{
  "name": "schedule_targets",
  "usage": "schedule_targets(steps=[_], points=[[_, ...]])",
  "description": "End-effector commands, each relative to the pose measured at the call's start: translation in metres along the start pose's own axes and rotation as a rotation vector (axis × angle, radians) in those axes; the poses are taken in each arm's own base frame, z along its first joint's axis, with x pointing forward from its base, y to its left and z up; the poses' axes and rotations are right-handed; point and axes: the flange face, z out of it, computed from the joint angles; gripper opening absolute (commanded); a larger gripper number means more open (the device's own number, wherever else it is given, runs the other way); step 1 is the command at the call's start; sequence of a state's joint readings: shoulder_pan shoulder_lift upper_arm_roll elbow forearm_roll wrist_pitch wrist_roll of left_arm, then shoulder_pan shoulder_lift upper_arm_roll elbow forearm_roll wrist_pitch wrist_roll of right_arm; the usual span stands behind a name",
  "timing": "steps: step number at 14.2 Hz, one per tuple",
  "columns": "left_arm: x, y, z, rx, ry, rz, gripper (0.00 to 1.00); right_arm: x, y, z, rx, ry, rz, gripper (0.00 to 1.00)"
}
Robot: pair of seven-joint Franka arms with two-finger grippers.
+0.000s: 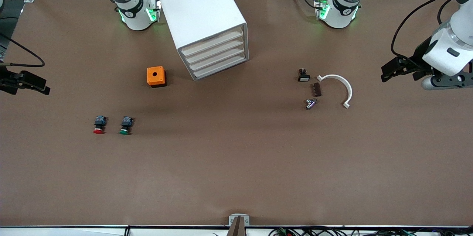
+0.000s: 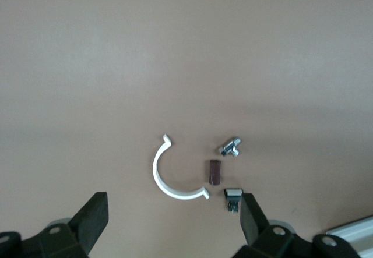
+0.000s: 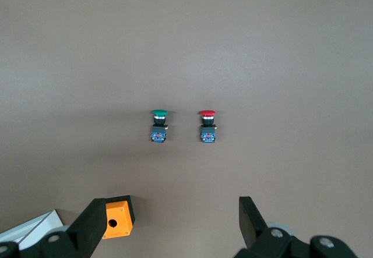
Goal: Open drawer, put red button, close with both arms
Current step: 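Reach the left gripper toward the drawer cabinet while the right gripper nears the buttons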
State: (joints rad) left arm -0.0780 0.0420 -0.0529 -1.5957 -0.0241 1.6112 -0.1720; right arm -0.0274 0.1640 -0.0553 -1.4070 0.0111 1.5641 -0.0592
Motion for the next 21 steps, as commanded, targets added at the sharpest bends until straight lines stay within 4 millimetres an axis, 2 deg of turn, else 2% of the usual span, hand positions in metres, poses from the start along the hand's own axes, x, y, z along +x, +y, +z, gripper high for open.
schedule_targets(steps=[1, 4, 6, 9, 12, 15, 18, 21], points=[[0.001, 0.021, 0.023, -0.004, -0.091, 0.057, 1.0, 0.001, 0.002, -0.004, -0.019, 0.007, -0.005, 1.0], [0.007, 0.034, 0.056, -0.135, -0.173, 0.149, 1.0, 0.001, 0.005, -0.005, -0.019, 0.01, 0.003, 1.0], [0.016, 0.047, 0.091, -0.193, -0.232, 0.266, 1.0, 0.001, 0.006, -0.005, -0.021, 0.01, 0.004, 1.0], [0.017, 0.073, 0.138, -0.307, -0.331, 0.299, 1.0, 0.002, 0.012, -0.004, -0.024, 0.01, 0.012, 1.0], [0.022, 0.094, 0.197, -0.486, -0.432, 0.339, 1.0, 0.003, 0.017, 0.001, -0.041, 0.003, 0.02, 1.0], [0.021, 0.122, 0.255, -0.672, -0.511, 0.409, 1.0, 0.02, 0.013, 0.031, -0.069, -0.031, 0.005, 1.0], [0.011, 0.159, 0.278, -0.797, -0.56, 0.409, 1.0, 0.032, 0.025, 0.07, -0.05, -0.067, 0.012, 1.0], [-0.005, 0.201, 0.31, -0.944, -0.639, 0.414, 1.0, 0.039, 0.032, 0.13, -0.048, -0.154, 0.021, 1.0]])
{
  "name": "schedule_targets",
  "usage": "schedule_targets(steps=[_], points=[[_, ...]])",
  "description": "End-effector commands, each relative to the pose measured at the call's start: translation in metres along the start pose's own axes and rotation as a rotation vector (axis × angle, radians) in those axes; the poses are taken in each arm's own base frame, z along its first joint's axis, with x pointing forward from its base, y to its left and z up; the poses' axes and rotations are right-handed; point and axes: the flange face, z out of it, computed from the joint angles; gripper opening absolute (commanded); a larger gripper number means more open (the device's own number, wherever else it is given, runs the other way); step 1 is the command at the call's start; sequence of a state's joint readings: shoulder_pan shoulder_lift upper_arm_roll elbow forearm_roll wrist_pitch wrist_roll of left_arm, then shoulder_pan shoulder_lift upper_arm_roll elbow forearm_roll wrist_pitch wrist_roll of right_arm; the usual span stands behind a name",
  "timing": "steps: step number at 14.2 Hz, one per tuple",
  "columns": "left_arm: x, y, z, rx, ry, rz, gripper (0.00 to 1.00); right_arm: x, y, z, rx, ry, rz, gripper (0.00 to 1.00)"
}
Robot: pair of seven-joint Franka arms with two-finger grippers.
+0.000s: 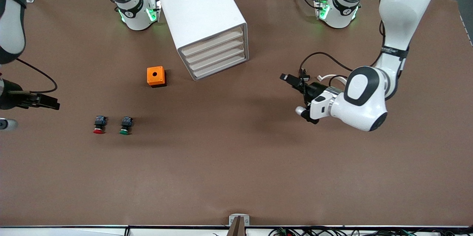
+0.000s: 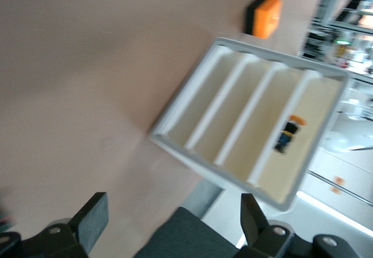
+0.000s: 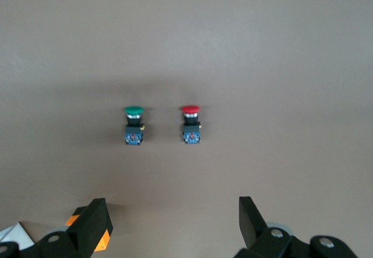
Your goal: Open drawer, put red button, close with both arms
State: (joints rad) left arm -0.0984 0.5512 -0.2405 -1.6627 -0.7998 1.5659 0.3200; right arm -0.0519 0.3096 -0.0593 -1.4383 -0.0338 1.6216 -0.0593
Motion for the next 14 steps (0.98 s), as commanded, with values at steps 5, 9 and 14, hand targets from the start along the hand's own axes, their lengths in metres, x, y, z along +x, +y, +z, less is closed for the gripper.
schedule_targets(steps=[5, 9, 14], points=[[0.036, 0.017, 0.107, -0.23, -0.065, 0.16, 1.0, 0.01, 0.023, 0.123, 0.001, -0.009, 0.017, 1.0], [0.038, 0.026, 0.169, -0.275, -0.025, 0.243, 0.94, 0.003, 0.029, 0.182, 0.002, 0.028, 0.024, 1.0], [0.038, 0.02, 0.222, -0.328, -0.004, 0.299, 0.89, 0.017, 0.038, 0.252, 0.001, 0.069, 0.038, 1.0]])
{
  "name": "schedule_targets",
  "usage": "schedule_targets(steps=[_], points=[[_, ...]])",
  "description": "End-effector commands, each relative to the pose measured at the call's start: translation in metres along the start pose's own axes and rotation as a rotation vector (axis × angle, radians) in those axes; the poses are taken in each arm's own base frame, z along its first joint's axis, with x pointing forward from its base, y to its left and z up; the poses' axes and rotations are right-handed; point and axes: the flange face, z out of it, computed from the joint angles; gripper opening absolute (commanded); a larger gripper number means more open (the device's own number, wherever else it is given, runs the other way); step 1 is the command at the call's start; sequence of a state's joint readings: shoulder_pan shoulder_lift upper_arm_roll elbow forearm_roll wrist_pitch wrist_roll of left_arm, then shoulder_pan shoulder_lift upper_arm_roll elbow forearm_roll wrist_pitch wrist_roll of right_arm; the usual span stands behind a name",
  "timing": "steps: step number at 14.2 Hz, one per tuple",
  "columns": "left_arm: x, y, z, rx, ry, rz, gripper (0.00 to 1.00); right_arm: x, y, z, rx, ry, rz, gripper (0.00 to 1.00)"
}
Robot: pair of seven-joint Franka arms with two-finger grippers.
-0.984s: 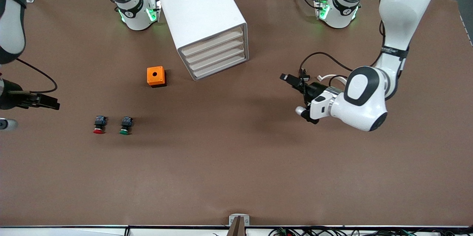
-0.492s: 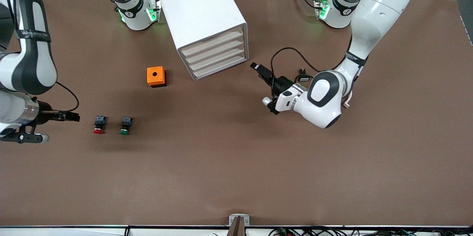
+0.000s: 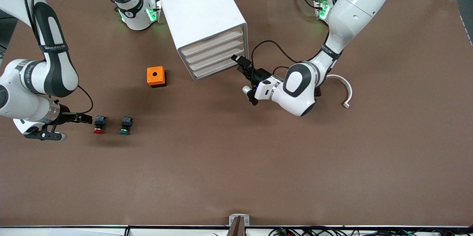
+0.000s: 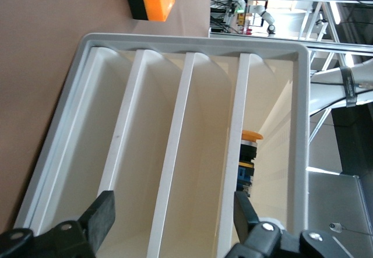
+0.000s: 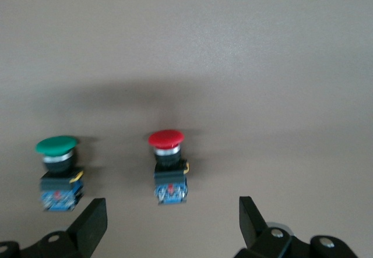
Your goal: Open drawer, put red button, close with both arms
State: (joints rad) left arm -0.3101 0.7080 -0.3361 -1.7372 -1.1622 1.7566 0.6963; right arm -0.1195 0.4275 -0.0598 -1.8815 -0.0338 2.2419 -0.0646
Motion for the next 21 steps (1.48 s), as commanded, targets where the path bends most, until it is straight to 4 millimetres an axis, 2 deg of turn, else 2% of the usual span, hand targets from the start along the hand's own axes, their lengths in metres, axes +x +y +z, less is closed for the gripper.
schedule_targets(steps=[1, 7, 12, 19, 20, 21], points=[[-0.007, -0.014, 0.021, -0.049, 0.026, 0.015, 0.89, 0.006, 0.006, 0.032, -0.001, 0.005, -0.004, 1.0], [-0.024, -0.03, 0.061, -0.069, 0.044, 0.042, 0.78, 0.002, 0.0, 0.072, 0.002, -0.059, -0.012, 1.0], [-0.027, -0.028, 0.102, -0.07, 0.082, 0.035, 0.75, -0.002, -0.001, 0.093, 0.006, -0.092, -0.011, 1.0], [-0.023, -0.024, 0.11, -0.066, 0.103, 0.027, 0.58, -0.004, -0.003, 0.101, 0.006, -0.111, -0.011, 0.99], [-0.023, -0.023, 0.11, -0.067, 0.104, 0.025, 0.52, -0.004, -0.003, 0.101, 0.006, -0.111, -0.011, 0.92], [-0.023, -0.021, 0.111, -0.073, 0.108, 0.024, 0.51, -0.004, -0.003, 0.101, 0.006, -0.111, -0.011, 0.84]])
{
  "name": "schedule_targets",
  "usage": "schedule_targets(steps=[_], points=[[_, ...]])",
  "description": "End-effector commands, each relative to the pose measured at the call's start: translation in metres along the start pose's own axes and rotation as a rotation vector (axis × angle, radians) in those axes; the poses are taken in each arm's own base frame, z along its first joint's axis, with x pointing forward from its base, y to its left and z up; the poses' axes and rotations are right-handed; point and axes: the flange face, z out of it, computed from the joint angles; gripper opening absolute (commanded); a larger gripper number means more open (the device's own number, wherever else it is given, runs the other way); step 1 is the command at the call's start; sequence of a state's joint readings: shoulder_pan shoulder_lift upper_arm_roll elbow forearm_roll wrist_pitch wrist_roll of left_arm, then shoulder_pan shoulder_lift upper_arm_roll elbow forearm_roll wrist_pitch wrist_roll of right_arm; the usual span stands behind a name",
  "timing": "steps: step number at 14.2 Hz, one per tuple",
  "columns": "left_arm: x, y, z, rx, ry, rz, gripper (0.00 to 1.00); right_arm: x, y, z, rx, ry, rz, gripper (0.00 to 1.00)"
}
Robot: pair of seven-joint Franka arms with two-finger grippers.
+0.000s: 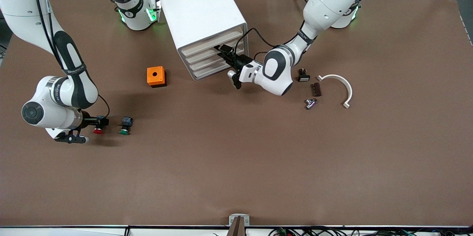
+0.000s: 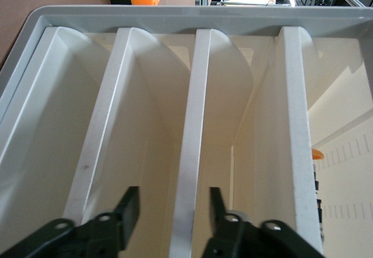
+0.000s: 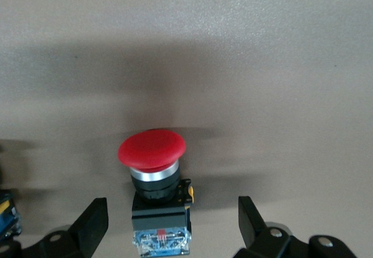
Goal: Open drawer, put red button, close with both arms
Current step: 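Pull the drawer open with the left gripper while the right gripper grasps the button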
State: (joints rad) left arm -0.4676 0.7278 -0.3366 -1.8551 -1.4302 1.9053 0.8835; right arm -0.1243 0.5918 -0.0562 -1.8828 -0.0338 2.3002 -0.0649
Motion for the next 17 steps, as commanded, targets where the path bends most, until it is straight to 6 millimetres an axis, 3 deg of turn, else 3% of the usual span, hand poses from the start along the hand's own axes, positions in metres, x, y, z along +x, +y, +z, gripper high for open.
schedule_targets(steps=[1, 4, 8, 15, 17], points=[[-0.001, 0.01, 0.006, -0.008, 0.03, 0.008, 0.48, 0.001, 0.001, 0.002, 0.002, -0.004, -0.003, 0.76], [-0.001, 0.013, 0.009, -0.013, 0.026, 0.007, 0.36, 0.001, 0.001, 0.001, 0.002, -0.002, -0.002, 0.51], [0.0, 0.012, 0.008, -0.013, 0.028, 0.009, 0.32, 0.001, 0.0, 0.001, 0.002, -0.004, -0.005, 0.19], [0.003, 0.016, 0.002, -0.009, 0.033, 0.029, 0.15, 0.0, -0.002, 0.0, 0.002, -0.011, -0.009, 0.17], [0.005, 0.017, -0.002, -0.013, 0.033, 0.033, 0.03, 0.0, -0.003, -0.009, 0.003, -0.025, -0.011, 0.17]])
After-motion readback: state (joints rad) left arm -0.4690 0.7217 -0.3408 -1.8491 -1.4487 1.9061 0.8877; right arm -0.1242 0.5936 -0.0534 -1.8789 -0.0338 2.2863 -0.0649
